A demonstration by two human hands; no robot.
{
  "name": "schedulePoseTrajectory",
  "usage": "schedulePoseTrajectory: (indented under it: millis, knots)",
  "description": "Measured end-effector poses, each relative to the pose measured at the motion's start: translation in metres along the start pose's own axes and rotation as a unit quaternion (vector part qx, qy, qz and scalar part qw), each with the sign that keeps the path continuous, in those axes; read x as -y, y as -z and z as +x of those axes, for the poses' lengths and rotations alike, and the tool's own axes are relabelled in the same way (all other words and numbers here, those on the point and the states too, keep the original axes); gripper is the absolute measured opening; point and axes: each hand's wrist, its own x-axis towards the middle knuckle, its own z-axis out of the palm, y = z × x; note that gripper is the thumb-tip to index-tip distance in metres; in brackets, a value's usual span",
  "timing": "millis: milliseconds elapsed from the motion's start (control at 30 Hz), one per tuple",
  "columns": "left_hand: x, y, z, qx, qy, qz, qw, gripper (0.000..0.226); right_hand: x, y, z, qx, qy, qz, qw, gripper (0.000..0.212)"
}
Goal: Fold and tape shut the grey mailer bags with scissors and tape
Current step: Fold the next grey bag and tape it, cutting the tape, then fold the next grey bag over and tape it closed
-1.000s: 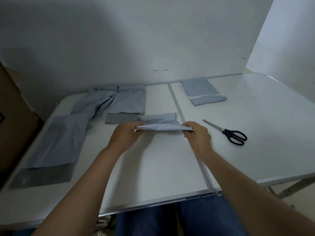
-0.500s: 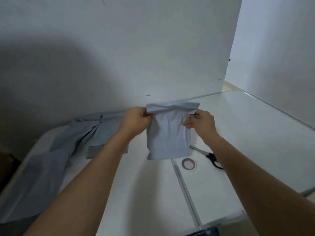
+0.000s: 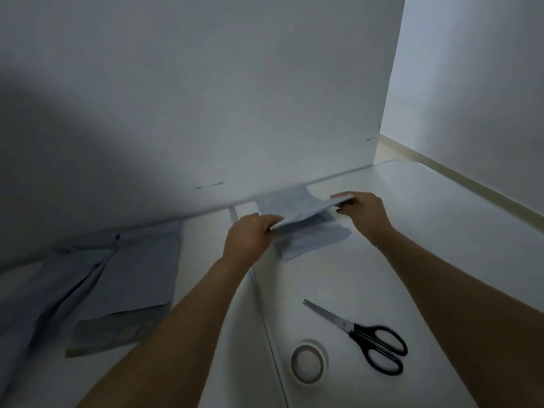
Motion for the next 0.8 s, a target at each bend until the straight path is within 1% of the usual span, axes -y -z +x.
schedulePoseTrajectory:
  millis: [100,167,233,267,333,400,433,500,567,600,667,733,767,800]
  knots:
    - [-0.003,-0.030,-0.022,0.044,-0.054,0.007,0.998,0.030,-0.044,0.004,-0.018,0.033,0.053,-0.110,0.992,0.018]
    - [-0.007,-0.041,-0.031,0.065,-0.108,0.010,0.992,0.032,-0.061,0.008,-0.028,0.051,0.106,-0.153,0.981,0.019]
    - [-0.006,-0.053,-0.037,0.056,-0.173,0.026,0.983,0.035,-0.072,0.010,-0.036,0.081,0.157,-0.182,0.967,0.022]
    - [-0.005,-0.058,-0.038,0.052,-0.190,0.035,0.980,0.039,-0.079,0.011,-0.038,0.089,0.177,-0.207,0.958,0.027]
    - [-0.003,-0.062,-0.042,0.062,-0.191,0.041,0.979,0.040,-0.087,0.014,-0.041,0.080,0.197,-0.268,0.940,0.043]
    - [0.002,-0.064,-0.047,0.077,-0.168,0.031,0.982,0.042,-0.093,0.019,-0.047,0.071,0.192,-0.293,0.934,0.063]
    - [0.003,-0.064,-0.050,0.089,-0.150,0.023,0.984,0.044,-0.093,0.022,-0.050,0.064,0.186,-0.294,0.935,0.068]
    - [0.005,-0.066,-0.058,0.104,-0.126,0.004,0.987,0.049,-0.085,0.026,-0.054,0.047,0.148,-0.290,0.944,0.066]
    - [0.004,-0.067,-0.063,0.110,-0.114,-0.007,0.987,0.049,-0.074,0.023,-0.054,0.002,0.120,-0.287,0.950,0.058]
    - [0.003,-0.067,-0.064,0.115,-0.110,-0.005,0.987,0.050,-0.067,0.017,-0.053,-0.008,0.118,-0.270,0.955,0.052]
    - [0.000,-0.069,-0.065,0.134,-0.104,-0.006,0.986,0.050,-0.048,-0.006,-0.056,0.009,0.144,-0.229,0.963,0.049]
    - [-0.002,-0.070,-0.065,0.146,-0.105,-0.005,0.984,0.051,-0.031,-0.034,-0.065,0.071,0.177,-0.267,0.945,0.046]
    - [-0.002,-0.071,-0.066,0.147,-0.109,-0.005,0.983,0.051,-0.026,-0.046,-0.070,0.108,0.158,-0.307,0.932,0.050]
    - [-0.001,-0.071,-0.067,0.149,-0.113,-0.009,0.982,0.052,-0.028,-0.054,-0.076,0.141,0.119,-0.344,0.921,0.060]
